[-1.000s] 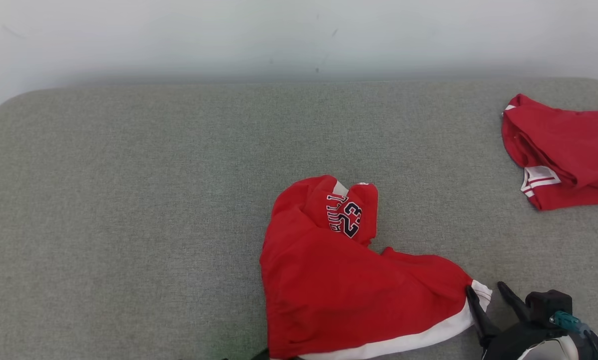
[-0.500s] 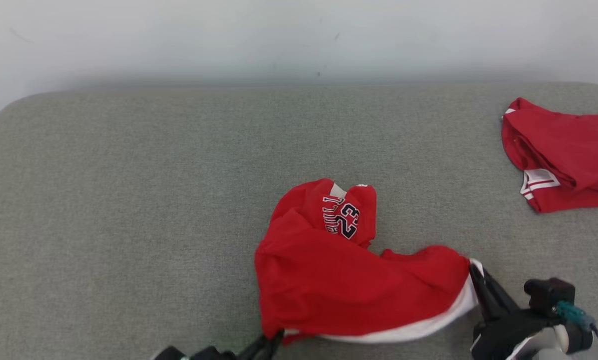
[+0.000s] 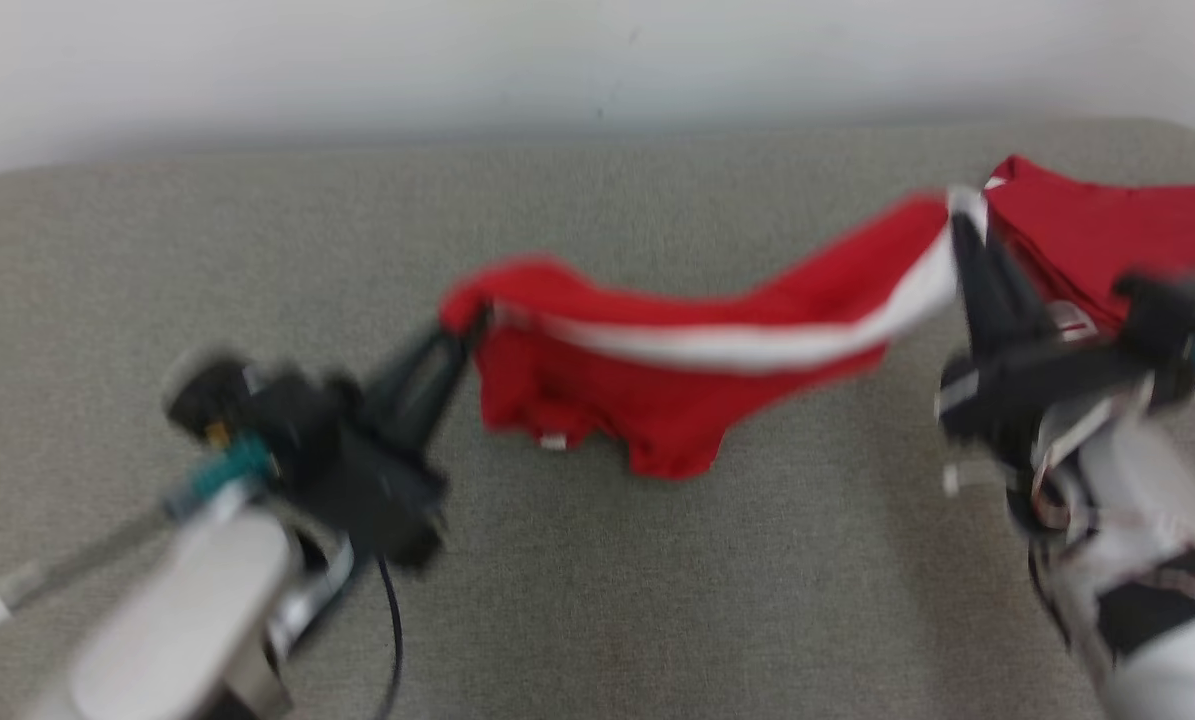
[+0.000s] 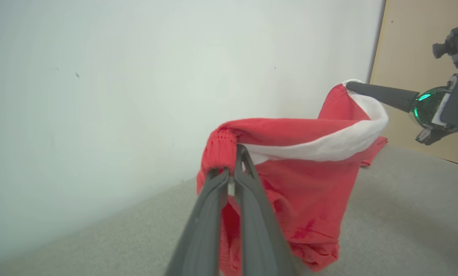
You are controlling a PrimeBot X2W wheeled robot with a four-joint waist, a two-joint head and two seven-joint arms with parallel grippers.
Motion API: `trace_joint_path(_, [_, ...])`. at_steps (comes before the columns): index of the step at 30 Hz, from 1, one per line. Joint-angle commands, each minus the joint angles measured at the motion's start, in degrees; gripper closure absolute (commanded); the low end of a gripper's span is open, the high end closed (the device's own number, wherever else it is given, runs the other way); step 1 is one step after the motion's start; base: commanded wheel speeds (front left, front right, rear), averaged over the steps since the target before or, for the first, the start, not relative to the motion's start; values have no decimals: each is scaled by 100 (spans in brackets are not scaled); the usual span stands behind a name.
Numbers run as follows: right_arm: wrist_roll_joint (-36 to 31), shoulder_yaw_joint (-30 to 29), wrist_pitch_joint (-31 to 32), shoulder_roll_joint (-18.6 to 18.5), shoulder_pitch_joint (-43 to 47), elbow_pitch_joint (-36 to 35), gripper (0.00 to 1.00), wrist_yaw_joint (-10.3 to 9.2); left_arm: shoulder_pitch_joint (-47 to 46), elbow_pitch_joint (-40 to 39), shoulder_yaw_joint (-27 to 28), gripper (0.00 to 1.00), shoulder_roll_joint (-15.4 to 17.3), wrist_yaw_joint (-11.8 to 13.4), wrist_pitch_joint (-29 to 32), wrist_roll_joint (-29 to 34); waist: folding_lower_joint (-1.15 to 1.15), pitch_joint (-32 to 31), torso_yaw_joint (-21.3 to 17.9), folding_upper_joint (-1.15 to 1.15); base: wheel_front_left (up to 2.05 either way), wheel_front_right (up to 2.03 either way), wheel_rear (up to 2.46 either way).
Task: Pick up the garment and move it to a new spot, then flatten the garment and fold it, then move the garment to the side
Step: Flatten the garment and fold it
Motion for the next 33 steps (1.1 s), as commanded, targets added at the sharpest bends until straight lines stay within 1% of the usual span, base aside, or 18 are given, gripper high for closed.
trace_joint_path(1, [55, -73, 126, 60, -560, 27, 100, -16, -600, -28, -31, 100, 162, 7, 122, -188, -1, 599, -113, -1, 0, 0, 0])
trace_joint_path(3, [90, -159, 327, 149, -1298, 132, 100, -16, -1366, -2, -55, 100, 311, 7, 337, -551, -1, 969, -155, -1, 0, 0, 0])
trace_joint_path(5, [147, -306, 494, 207, -2093, 275, 100, -16, -2226, -5, -145, 100, 472, 7, 537, -777, -1, 1342, -182, -1, 0, 0, 0])
trace_joint_path(6, [147, -306, 494, 207, -2093, 275, 100, -16, -2226, -5, -145, 100, 472, 7, 537, -777, -1, 1342, -182, -1, 0, 0, 0])
trace_joint_path(10, [116, -608, 800, 336, -3727, 657, 100, -16, -3821, 167, -224, 100, 623, 7, 903, -1296, -1, 2020, -248, -1, 0, 0, 0])
trace_joint_path(15, [-156, -941, 928, 434, -5513, 1318, 100, -16, -5514, 700, -434, 100, 605, 7, 1131, -1668, -1, 2622, -285, -1, 0, 0, 0])
trace_joint_path(19, [-402, -1144, 868, 456, -6572, 1842, 100, -16, -6513, 1150, -657, 100, 570, 7, 1090, -1928, -1, 2917, -287, -1, 0, 0, 0])
trace_joint_path(22, [-637, -1212, 797, 468, -7127, 2235, 100, -16, -7109, 1489, -796, 100, 556, 8, 1036, -2081, -1, 3088, -300, -1, 0, 0, 0])
trace_joint_path(26, [-858, -1221, 697, 528, -7607, 2644, 100, -16, -7610, 1811, -1066, 100, 473, 7, 916, -2336, -1, 3251, -280, -1, 0, 0, 0])
trace_joint_path(30, [-975, -1187, 509, 628, -7829, 2938, 100, -16, -7886, 2053, -1347, 100, 462, 7, 712, -2523, -1, 3365, -270, -1, 0, 0, 0])
trace_joint_path(33, [-986, -1124, 408, 674, -7829, 3117, 100, -16, -7925, 2170, -1614, 100, 485, 7, 588, -2680, -1, 3413, -271, -1, 0, 0, 0])
